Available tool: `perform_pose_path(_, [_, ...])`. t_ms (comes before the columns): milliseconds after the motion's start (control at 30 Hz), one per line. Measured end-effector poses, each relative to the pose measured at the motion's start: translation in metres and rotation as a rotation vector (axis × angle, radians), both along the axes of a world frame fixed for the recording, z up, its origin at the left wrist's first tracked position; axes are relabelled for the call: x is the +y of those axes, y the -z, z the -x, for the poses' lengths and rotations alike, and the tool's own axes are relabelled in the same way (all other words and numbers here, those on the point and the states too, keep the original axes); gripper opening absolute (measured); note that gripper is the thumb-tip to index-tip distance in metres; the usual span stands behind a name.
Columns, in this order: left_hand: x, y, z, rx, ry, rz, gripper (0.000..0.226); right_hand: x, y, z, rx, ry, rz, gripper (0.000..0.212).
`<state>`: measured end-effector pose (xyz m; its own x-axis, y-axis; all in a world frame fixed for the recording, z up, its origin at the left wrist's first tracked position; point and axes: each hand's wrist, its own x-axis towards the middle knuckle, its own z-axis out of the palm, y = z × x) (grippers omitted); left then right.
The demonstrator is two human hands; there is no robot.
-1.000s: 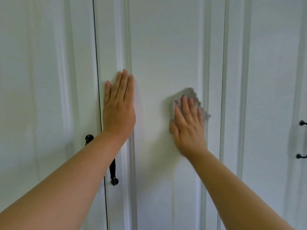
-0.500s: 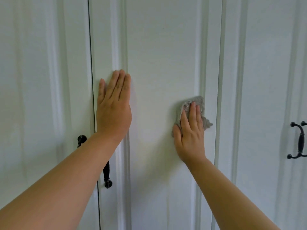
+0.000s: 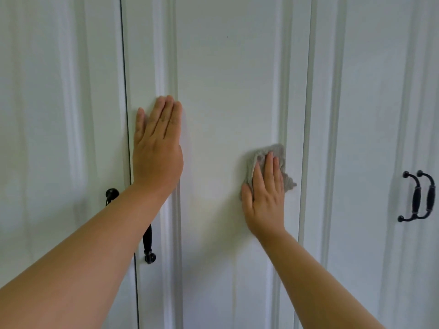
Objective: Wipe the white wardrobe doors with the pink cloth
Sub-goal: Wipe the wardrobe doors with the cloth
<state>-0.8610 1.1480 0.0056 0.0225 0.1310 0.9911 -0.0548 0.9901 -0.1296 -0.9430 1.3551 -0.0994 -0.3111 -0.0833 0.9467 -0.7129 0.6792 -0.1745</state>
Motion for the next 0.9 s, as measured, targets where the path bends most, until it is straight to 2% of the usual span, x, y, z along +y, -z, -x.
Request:
perform_pose_path(167, [0.001,0.000,-0.004,-0.009,0.025,0.005,0.058,-0.011,-0.121,-0.006,-0.045,-0.004,0.146,0.060])
perform_pose_path(267, [0.001,-0.002,-0.007,-0.032,0.031,0.011,0.057,-0.005,-0.167,-0.005,-0.027,-0.052,0.141,0.059])
perform_pose_path(367, [-0.001,-0.008,-0.014,-0.062,0.028,0.022,0.058,-0.003,-0.170,-0.004,-0.016,-0.085,0.130,0.063])
perform_pose_path(533, [0.001,-0.029,-0.025,-0.043,-0.001,-0.008,0.047,0.009,-0.097,-0.008,-0.035,-0.128,0.041,0.064])
perform_pose_path(600, [0.004,-0.038,-0.022,-0.051,-0.013,-0.020,0.050,0.017,-0.096,-0.008,-0.069,-0.164,0.006,0.064])
perform_pose_path(733, [0.000,-0.057,-0.017,-0.070,-0.011,0.053,0.055,0.013,-0.153,-0.011,-0.088,-0.188,0.051,0.067])
perform_pose_path(900, [0.000,-0.058,-0.011,-0.069,0.074,0.033,0.060,-0.009,-0.233,-0.009,-0.116,0.015,0.074,0.068])
